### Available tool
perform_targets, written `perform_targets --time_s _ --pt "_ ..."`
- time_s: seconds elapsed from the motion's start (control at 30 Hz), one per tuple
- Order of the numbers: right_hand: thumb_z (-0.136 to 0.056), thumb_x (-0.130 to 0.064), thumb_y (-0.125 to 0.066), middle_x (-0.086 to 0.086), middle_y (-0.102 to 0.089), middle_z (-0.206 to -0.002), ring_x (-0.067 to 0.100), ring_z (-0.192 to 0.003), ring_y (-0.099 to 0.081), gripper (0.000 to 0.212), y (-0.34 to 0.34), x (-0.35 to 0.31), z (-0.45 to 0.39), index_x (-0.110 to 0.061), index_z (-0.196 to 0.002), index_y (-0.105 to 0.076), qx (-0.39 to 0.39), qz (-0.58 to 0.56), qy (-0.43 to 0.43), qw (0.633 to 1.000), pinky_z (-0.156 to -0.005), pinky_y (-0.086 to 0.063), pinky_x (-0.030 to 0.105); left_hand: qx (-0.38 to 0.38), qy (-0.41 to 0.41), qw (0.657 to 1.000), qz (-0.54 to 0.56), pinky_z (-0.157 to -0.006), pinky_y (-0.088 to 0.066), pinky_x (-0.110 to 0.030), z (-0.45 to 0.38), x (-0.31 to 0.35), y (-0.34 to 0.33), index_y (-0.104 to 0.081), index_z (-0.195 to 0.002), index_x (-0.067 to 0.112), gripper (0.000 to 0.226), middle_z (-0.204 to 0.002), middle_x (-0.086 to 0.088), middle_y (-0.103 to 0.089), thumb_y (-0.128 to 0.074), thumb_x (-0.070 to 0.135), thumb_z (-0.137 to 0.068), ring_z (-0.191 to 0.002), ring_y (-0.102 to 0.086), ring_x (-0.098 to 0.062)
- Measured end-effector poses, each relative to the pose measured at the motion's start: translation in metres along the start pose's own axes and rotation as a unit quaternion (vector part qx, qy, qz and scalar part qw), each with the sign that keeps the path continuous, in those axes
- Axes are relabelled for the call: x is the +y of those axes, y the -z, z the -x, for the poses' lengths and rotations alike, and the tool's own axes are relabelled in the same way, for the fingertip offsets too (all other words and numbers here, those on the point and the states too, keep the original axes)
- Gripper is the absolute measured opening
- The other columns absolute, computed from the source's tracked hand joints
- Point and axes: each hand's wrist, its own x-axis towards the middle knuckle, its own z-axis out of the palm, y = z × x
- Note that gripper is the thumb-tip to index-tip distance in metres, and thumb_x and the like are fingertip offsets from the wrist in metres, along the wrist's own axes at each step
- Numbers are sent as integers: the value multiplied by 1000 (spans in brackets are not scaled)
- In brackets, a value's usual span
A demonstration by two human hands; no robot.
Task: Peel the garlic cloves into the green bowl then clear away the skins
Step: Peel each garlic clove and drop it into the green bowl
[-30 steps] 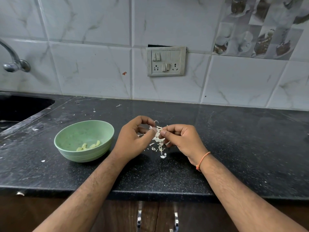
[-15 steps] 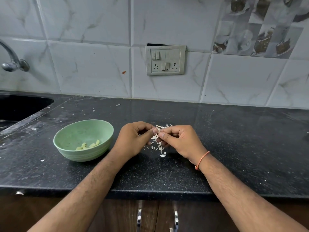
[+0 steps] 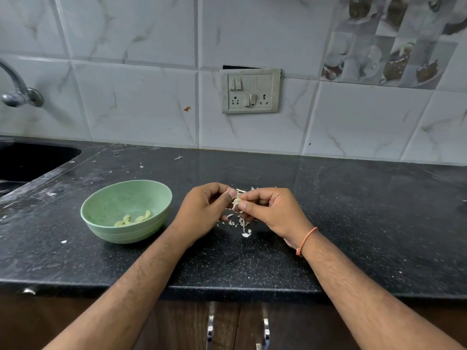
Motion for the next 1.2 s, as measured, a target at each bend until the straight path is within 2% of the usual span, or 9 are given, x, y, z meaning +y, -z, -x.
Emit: perform_targets --time_s 0.17,0.27,0.37,0.53,0.67,0.87,0.93,1.07,1.2 --pt "-93 -7 -80 16 -80 -90 27 -80 -76 10 1 -1 -1 -11 -102 -81 16 -16 -11 1000 -79 -66 46 6 -16 1000 -17 -70 -66 -51 0 2 1 -77 -102 18 17 -88 -6 -75 -65 30 -106 -64 -69 -18" --pt "-93 -8 -80 15 -79 -90 26 -81 -77 9 0 -3 0 -12 -100 -81 7 -23 -17 1000 -78 -65 42 11 -17 999 -29 -66 -64 -42 0 1 0 -76 -101 20 16 -90 -9 -75 -65 31 -106 -63 -70 -18" --pt "-93 -7 -79 16 -79 -93 26 -84 -77 9 0 -4 1 -9 -102 -80 -8 -47 -41 998 -79 -65 41 15 -31 998 -60 -61 -61 -37 1 1 -2 -74 -98 24 14 -82 -4 -75 -64 31 -106 -59 -66 -12" --pt "-96 -5 -76 15 -78 -92 26 -86 -76 9 -2 -3 1 -5 -105 -77 -33 -67 -66 995 -85 -64 46 44 -73 986 -141 -63 -43 -12 2 0 -5 -69 -95 29 12 -73 16 -67 -63 29 -106 -68 -60 -1" --pt "-96 -5 -75 17 -78 -94 26 -88 -75 5 -2 -5 2 -6 -101 -77 -52 -67 -76 994 -84 -64 41 70 -70 982 -161 -63 -42 -13 2 1 -4 -69 -99 27 11 -80 14 -69 -61 30 -106 -74 -62 -3" --pt "-98 -4 -73 22 -79 -101 26 -87 -76 10 -6 -4 0 0 -107 -74 -62 -66 -95 991 -85 -63 42 68 -91 977 -183 -71 -51 -20 2 2 -6 -69 -99 29 8 -86 14 -72 -64 32 -105 -81 -66 -5" --pt "-96 -5 -75 23 -78 -101 27 -85 -76 10 -6 -6 0 -1 -105 -73 -48 -72 -94 992 -83 -63 42 69 -96 977 -177 -71 -51 -20 1 3 -6 -69 -99 29 8 -86 15 -72 -64 32 -105 -81 -66 -5" --pt "-89 -8 -84 17 -75 -88 28 -75 -76 26 -7 -5 -2 0 -103 -64 22 -58 -77 995 -72 -64 43 78 -101 979 -158 -66 -46 -15 2 4 -6 -68 -98 28 9 -81 15 -70 -63 31 -105 -78 -64 -5" --pt "-89 -8 -84 14 -79 -92 23 -74 -74 23 -8 -4 -3 -6 -109 -73 30 -38 -68 997 -66 -62 33 73 -93 983 -139 -63 -47 -15 3 5 -7 -68 -97 28 9 -73 14 -69 -64 30 -105 -71 -63 -6"
